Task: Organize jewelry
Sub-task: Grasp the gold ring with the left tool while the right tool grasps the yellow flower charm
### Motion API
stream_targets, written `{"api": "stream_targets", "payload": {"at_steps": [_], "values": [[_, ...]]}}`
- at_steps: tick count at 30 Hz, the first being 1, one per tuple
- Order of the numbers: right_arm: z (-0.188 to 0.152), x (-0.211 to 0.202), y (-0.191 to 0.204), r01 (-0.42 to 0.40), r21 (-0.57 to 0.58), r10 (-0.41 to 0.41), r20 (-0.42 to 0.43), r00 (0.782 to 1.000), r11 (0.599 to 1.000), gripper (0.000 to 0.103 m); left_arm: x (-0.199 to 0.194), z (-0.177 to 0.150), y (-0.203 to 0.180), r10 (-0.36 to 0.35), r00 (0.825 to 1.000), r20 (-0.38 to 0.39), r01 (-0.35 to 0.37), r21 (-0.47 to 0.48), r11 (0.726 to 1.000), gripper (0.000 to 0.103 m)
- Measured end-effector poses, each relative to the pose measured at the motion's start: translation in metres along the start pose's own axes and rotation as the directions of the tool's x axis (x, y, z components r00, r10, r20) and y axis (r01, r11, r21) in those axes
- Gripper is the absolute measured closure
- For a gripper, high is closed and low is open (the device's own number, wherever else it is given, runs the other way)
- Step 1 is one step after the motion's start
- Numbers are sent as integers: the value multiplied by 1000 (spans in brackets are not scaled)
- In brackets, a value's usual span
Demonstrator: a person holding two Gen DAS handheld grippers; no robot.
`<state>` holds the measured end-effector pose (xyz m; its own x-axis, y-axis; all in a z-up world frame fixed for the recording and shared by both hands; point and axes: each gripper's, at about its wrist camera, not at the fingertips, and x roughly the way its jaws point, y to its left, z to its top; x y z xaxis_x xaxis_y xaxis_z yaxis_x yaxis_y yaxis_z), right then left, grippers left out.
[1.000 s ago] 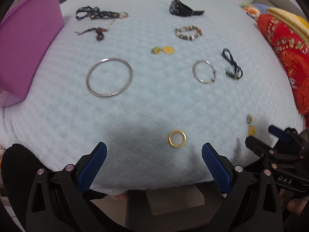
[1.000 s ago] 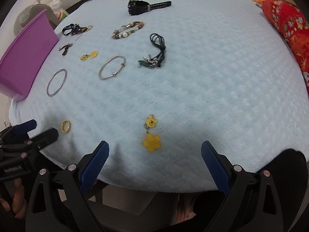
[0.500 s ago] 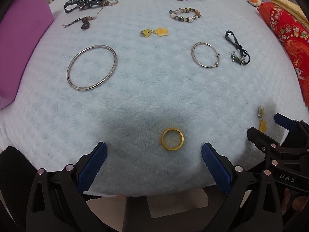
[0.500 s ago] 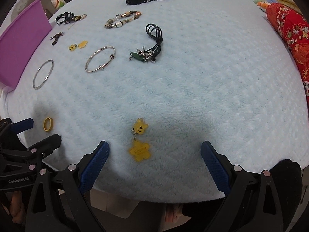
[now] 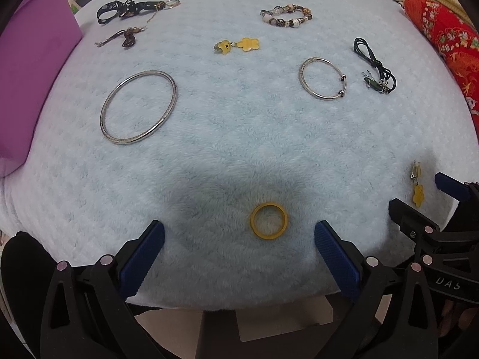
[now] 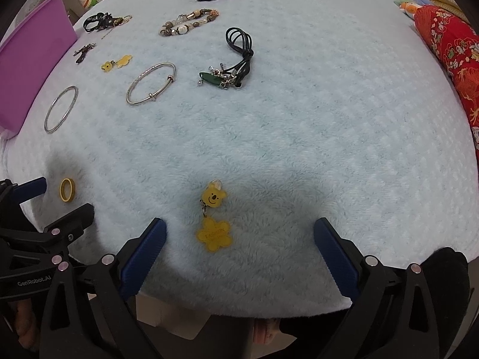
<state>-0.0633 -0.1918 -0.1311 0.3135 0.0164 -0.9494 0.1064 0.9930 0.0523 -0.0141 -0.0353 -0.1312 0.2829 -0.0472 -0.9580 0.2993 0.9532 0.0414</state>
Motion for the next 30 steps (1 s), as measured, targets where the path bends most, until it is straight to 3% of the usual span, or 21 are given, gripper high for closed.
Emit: {"api": "stream_targets", "payload": {"at_steps": [6, 15, 23, 30], "values": [[-2, -1, -1, 1, -1, -1, 2, 1000, 1000, 9, 1, 0, 1, 1, 1000, 1, -1, -2, 1000, 6], [-4, -5, 0, 4, -11, -4, 8, 1000, 1000, 10, -16, -7, 2, -18, 1000, 17, 18, 9, 1000, 18], [-5, -8, 0, 4, -20, -4, 14, 1000, 1000, 14, -26, -14, -16, -22, 999, 40, 19, 71, 997, 46], [-5, -13, 6, 3, -54, -1, 25, 1000, 999, 28, -34, -22, -31, -23, 999, 45, 18, 97, 995, 57]]}}
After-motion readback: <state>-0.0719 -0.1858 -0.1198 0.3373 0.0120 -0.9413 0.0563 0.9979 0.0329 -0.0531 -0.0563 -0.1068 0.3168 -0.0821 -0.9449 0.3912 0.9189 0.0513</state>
